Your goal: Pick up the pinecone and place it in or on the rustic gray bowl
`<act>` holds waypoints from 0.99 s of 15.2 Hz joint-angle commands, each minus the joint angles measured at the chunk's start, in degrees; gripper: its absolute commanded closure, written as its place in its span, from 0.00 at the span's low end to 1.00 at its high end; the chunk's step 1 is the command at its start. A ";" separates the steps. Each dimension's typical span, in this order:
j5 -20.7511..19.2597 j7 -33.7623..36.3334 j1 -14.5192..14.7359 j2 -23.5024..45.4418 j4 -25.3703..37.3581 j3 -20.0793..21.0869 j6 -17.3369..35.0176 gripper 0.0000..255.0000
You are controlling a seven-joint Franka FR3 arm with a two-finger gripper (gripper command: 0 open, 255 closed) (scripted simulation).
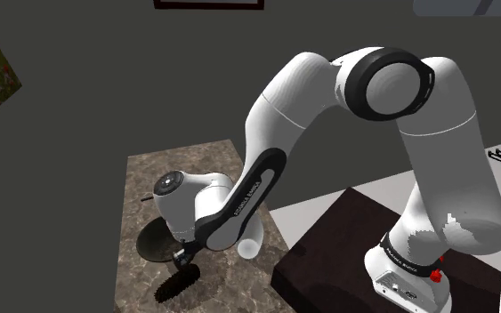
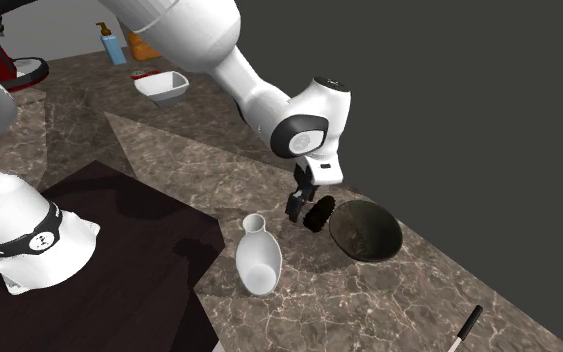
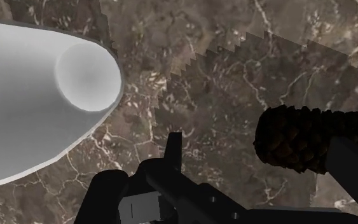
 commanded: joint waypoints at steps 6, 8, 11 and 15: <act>-0.58 0.43 0.33 0.99 -0.05 -0.49 1.03 0.00; -0.58 0.43 0.33 0.98 -0.05 -0.49 1.02 0.00; -0.58 0.43 0.33 0.98 -0.04 -0.49 1.02 1.00; -0.58 0.43 0.33 0.98 -0.04 -0.49 1.02 1.00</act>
